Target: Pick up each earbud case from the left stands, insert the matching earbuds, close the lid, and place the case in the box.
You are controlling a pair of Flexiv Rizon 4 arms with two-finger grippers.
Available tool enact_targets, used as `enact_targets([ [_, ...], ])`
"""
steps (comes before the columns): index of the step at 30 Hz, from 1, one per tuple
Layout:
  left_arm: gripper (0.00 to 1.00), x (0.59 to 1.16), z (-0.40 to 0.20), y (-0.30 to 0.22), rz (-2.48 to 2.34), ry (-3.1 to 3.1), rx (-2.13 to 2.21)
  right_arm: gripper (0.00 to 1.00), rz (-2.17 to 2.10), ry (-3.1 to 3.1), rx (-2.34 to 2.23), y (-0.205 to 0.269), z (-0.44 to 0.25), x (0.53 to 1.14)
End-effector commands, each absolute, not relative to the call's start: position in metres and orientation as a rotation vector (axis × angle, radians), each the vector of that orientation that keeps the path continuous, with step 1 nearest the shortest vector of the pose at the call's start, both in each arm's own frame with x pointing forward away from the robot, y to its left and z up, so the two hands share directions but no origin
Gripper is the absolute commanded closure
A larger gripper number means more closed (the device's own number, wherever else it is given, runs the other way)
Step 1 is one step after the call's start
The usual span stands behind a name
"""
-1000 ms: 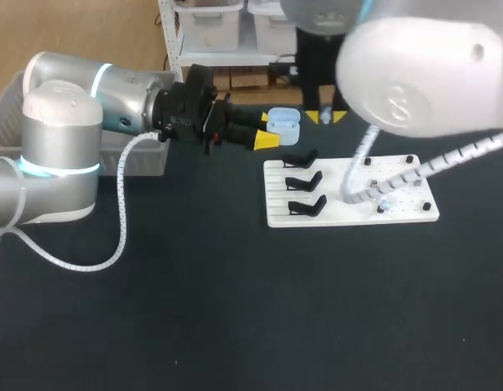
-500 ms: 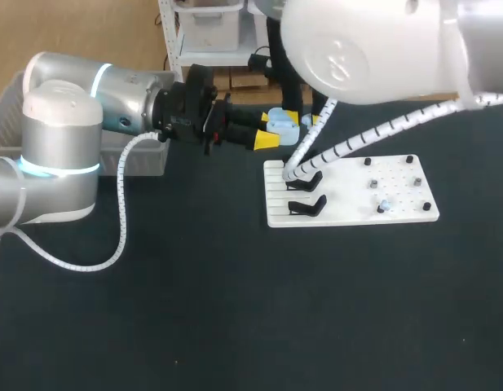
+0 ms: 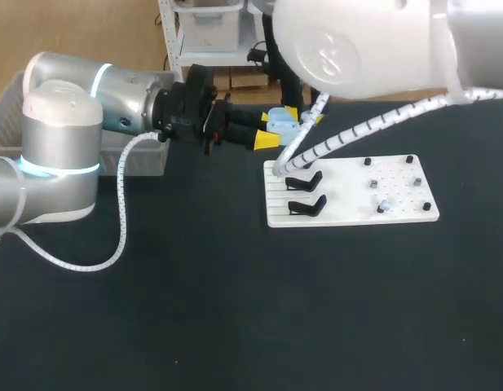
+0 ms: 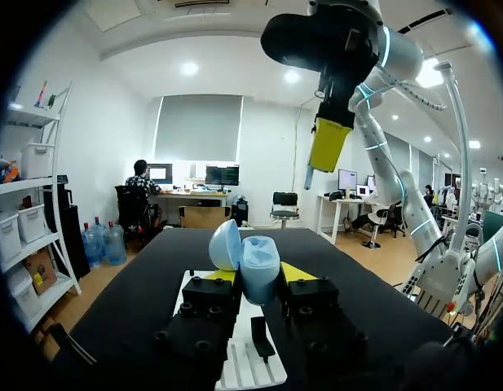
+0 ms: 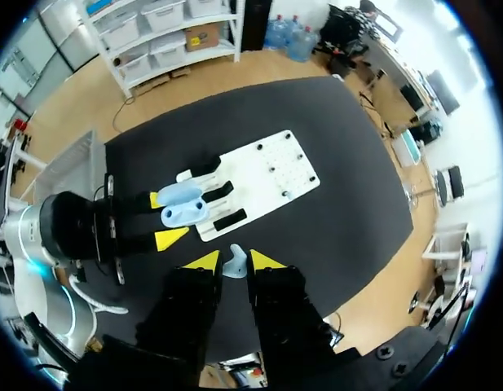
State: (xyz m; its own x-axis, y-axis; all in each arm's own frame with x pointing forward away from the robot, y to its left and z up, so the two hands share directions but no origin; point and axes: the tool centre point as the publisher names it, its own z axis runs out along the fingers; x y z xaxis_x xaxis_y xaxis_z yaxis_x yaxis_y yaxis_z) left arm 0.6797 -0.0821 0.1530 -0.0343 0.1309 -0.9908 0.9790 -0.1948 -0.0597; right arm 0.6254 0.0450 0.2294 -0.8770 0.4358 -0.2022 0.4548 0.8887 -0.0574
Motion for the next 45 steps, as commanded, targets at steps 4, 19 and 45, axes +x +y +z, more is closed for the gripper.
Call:
enact_targets([
  [4,1.00,0.680,0.153,-0.082,-1.329,1.239,1.431,1.00,-0.280,2.825,0.940,0.066,0.231,0.644],
  [19,1.00,0.680,0.153,-0.082,-1.329,1.239,1.431,1.00,-0.342,2.838,1.133,0.074,0.227,0.651],
  [45,1.00,0.668,0.149,-0.088,-1.272,1.206,1.411,1.00,-0.292,2.823,1.242,0.054,0.206,0.663],
])
